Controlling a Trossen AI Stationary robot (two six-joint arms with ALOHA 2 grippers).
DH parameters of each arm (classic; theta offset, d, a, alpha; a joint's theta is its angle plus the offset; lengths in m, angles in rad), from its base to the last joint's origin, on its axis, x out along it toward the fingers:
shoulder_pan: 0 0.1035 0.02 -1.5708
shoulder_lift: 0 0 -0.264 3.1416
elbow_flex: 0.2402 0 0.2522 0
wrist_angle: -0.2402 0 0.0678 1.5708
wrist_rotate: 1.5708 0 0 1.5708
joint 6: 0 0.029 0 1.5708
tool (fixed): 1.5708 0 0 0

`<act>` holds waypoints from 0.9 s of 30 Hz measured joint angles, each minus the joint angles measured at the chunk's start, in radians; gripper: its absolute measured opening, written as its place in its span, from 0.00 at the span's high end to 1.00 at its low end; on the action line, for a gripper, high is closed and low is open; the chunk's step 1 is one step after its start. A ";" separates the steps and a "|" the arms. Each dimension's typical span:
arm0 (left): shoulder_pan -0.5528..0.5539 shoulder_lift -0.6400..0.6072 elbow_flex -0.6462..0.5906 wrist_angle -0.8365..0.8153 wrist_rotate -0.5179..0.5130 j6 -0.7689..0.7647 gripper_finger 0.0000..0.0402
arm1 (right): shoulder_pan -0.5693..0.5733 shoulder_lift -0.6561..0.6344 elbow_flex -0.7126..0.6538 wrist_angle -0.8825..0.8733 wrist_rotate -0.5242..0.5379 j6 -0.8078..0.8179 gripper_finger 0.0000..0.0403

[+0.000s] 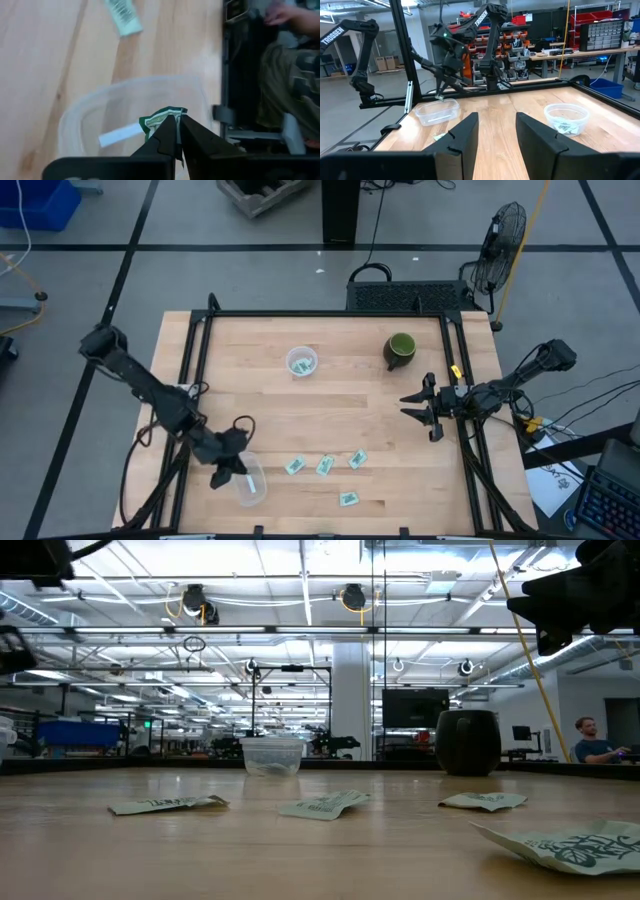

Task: Pick and place Stevia / Truvia into bins
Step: Put the stevia packet into the transparent rectangle container

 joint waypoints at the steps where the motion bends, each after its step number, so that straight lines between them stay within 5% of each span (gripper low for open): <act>1: -0.018 0.006 0.000 -0.001 -0.017 -0.012 0.95 | 0.000 0.000 0.000 0.001 0.000 0.000 0.69; 6: -0.067 0.036 0.000 0.012 -0.082 -0.022 0.98 | 0.000 0.000 0.000 0.000 0.000 0.000 0.69; 15: -0.059 0.143 0.000 0.028 -0.097 -0.058 0.84 | 0.000 0.000 0.000 0.000 0.000 0.000 0.69; 27: -0.053 0.149 0.000 0.089 -0.151 -0.056 0.82 | 0.000 0.000 0.000 0.000 0.000 0.000 0.69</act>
